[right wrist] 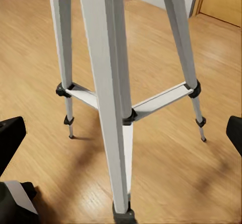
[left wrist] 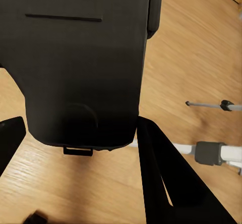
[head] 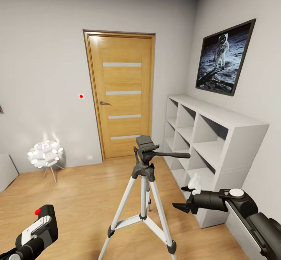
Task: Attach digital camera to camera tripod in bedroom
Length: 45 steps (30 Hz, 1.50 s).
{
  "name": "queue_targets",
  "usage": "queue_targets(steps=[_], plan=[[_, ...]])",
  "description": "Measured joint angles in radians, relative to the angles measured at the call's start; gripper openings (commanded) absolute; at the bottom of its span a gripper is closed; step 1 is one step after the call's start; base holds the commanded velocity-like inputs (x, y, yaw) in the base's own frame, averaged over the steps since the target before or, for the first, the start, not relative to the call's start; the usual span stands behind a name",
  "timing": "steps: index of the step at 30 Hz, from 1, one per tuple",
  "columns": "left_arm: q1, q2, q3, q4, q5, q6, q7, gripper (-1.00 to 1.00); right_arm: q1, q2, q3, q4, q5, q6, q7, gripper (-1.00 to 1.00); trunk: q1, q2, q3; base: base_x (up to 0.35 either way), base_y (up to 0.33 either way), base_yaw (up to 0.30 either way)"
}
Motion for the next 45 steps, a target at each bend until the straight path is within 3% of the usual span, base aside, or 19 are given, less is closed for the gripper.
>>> queue_targets(steps=[3, 17, 21, 30, 36, 45], plan=[[0.0, 0.0, 0.0, 0.0, 0.0, 0.001, 0.0, -1.0, -0.001, 0.0, 0.001, 0.0, -0.001, 0.059, 0.001, 1.0, 0.0, 0.0, 0.0, 0.007, 0.0, 0.0], [0.0, 0.0, 0.0, 0.0, -0.001, 0.003, 0.002, -1.0, 0.0, 0.004, 0.019, -0.001, -0.002, 0.175, 0.001, 1.0, 0.0, 0.0, 0.0, 0.001, 0.0, 0.0], [0.0, 0.0, -0.001, 0.0, -0.001, 0.004, 0.004, -1.0, 0.001, 0.021, 0.064, -0.001, -0.001, 0.186, -0.006, 1.0, 0.0, 0.0, 0.0, 0.0, 0.0, 0.0], [0.0, 0.001, -0.002, 0.0, -0.001, 0.005, 0.005, -1.0, 0.034, 0.042, 0.097, -0.007, -0.002, 0.185, -0.111, 1.0, 0.0, 0.0, 0.0, 0.0, 0.0, 0.0], [0.0, 0.0, -0.002, 0.0, -0.001, 0.005, 0.005, -1.0, 0.045, 0.058, 0.136, -0.015, -0.001, 0.184, -0.145, 1.0, 0.0, 0.0, 0.0, 0.0, 0.0, 0.0], [-0.002, 0.002, -0.012, -0.004, 0.003, 0.012, 0.002, -1.0, 0.048, 0.069, 0.151, -0.016, -0.001, 0.184, -0.195, 1.0, 0.0, 0.0, 0.0, 0.0, 0.0, 0.0]])
